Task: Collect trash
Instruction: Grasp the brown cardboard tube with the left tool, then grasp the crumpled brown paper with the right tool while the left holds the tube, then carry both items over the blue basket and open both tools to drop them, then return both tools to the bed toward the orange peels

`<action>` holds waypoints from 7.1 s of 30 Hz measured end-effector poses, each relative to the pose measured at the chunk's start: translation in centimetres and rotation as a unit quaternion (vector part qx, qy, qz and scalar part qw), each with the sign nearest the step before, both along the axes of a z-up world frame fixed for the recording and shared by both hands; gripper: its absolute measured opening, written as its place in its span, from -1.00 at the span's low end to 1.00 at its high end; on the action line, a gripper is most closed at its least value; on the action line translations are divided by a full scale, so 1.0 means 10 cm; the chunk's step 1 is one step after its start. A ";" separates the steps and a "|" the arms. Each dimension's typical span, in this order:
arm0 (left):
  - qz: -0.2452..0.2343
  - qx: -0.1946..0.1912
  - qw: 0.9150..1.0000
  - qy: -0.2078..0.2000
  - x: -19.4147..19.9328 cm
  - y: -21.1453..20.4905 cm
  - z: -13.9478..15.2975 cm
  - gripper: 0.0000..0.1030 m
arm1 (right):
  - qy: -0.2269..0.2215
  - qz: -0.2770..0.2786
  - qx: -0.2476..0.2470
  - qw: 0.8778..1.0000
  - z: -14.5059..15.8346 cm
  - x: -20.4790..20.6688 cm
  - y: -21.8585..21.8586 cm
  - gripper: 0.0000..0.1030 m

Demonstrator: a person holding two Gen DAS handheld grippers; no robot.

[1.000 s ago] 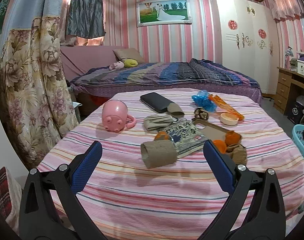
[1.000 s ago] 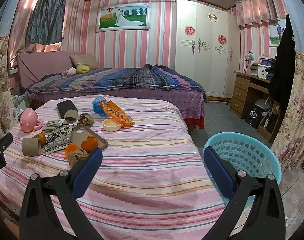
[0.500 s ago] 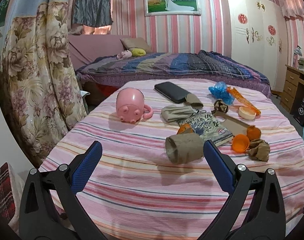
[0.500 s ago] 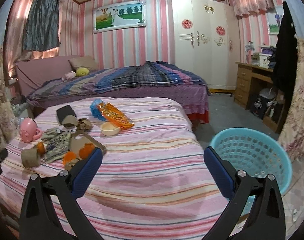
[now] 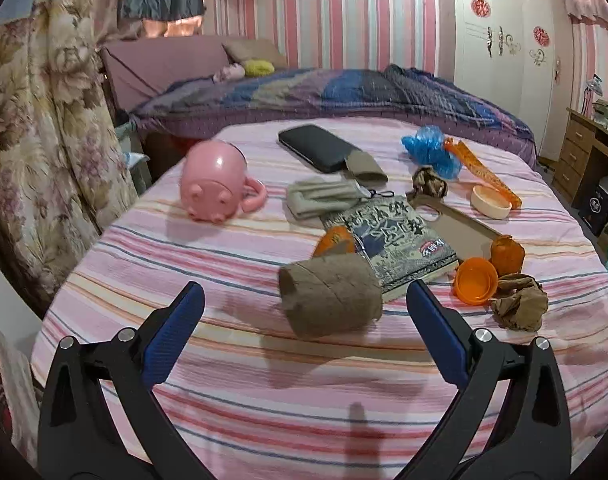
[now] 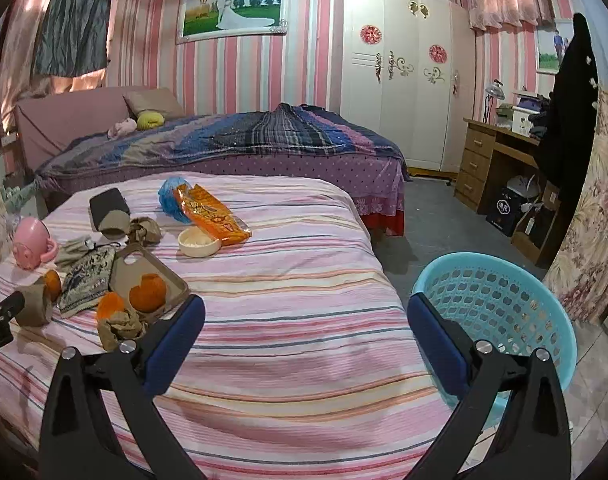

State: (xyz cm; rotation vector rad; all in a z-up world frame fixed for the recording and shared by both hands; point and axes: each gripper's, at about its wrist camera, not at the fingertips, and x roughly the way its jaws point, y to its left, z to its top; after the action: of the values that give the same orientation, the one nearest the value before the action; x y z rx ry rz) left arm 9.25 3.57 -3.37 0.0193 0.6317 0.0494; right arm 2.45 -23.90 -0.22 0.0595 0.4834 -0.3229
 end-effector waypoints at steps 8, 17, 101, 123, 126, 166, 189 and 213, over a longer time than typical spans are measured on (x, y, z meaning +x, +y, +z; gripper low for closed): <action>0.011 0.022 0.999 0.036 0.17 -0.06 -0.16 0.90 | 0.020 0.003 0.006 1.000 -0.08 0.10 0.05 0.92; -0.020 0.023 0.996 0.088 0.27 -0.14 -0.33 0.22 | 0.032 0.028 -0.002 0.999 -0.16 0.17 0.25 0.92; -0.300 0.026 0.953 -0.026 -0.50 -4.06 0.24 -0.02 | 0.050 -0.063 0.085 0.993 -0.16 -0.49 -3.01 -0.18; -0.299 0.025 0.954 -0.018 -0.28 -4.11 0.18 0.74 | 0.057 -0.070 0.083 0.992 -0.21 -0.45 -2.94 -0.18; -0.283 0.037 0.958 -0.029 -0.25 -3.95 0.20 0.77 | 0.058 -0.068 0.080 0.993 -0.20 -0.42 -2.89 -0.17; -0.048 0.034 0.997 -0.050 -0.01 -0.92 0.20 0.89 | 0.012 0.004 0.042 0.999 0.04 0.23 -1.32 0.66; -0.042 0.016 0.999 0.028 0.22 -0.17 -0.19 0.89 | 0.067 0.090 0.000 0.994 -0.23 0.64 -0.31 0.67; -0.086 -0.043 0.992 0.083 0.42 -0.07 -0.34 -0.36 | 0.081 0.135 -0.004 0.987 -0.32 0.88 0.16 0.67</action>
State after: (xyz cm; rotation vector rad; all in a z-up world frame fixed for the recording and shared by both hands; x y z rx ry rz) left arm 13.44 2.90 -6.77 -0.0051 0.7959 -0.1472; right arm 11.25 -22.29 -3.40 -0.0409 0.6438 -0.0628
